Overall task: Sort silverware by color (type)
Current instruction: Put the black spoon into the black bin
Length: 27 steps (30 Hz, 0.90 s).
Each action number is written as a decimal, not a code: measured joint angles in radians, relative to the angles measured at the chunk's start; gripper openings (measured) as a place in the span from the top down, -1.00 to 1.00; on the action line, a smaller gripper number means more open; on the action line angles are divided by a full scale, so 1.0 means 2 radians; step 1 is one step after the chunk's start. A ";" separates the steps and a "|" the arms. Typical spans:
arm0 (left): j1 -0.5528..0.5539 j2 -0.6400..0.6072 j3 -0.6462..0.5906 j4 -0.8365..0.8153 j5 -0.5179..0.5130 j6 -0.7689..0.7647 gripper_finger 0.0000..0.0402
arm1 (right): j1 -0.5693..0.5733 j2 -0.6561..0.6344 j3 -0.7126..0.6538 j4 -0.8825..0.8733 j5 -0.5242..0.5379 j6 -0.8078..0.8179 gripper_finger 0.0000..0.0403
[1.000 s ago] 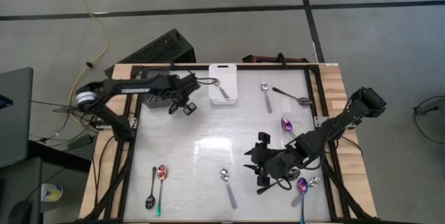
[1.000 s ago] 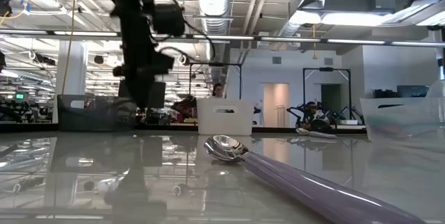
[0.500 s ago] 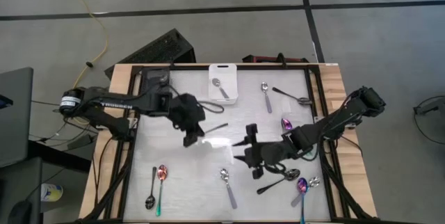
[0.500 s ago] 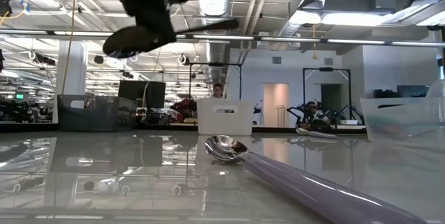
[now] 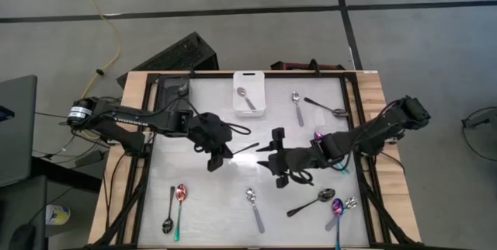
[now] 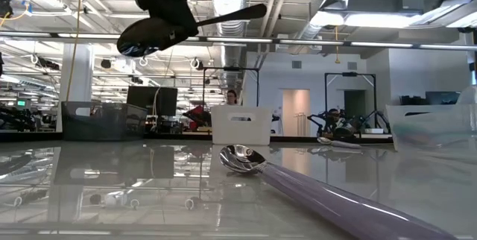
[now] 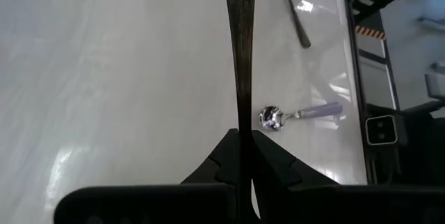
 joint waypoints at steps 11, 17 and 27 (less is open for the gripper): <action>-0.009 0.000 0.000 0.017 0.007 0.009 0.99 | -0.023 0.000 0.000 -0.010 0.000 -0.010 0.04; -0.011 0.000 0.000 0.017 0.008 0.013 0.99 | -0.025 0.000 0.000 -0.014 -0.001 -0.011 0.19; -0.011 0.000 0.000 0.024 0.008 0.021 0.99 | -0.024 0.000 0.000 -0.018 -0.003 -0.012 0.79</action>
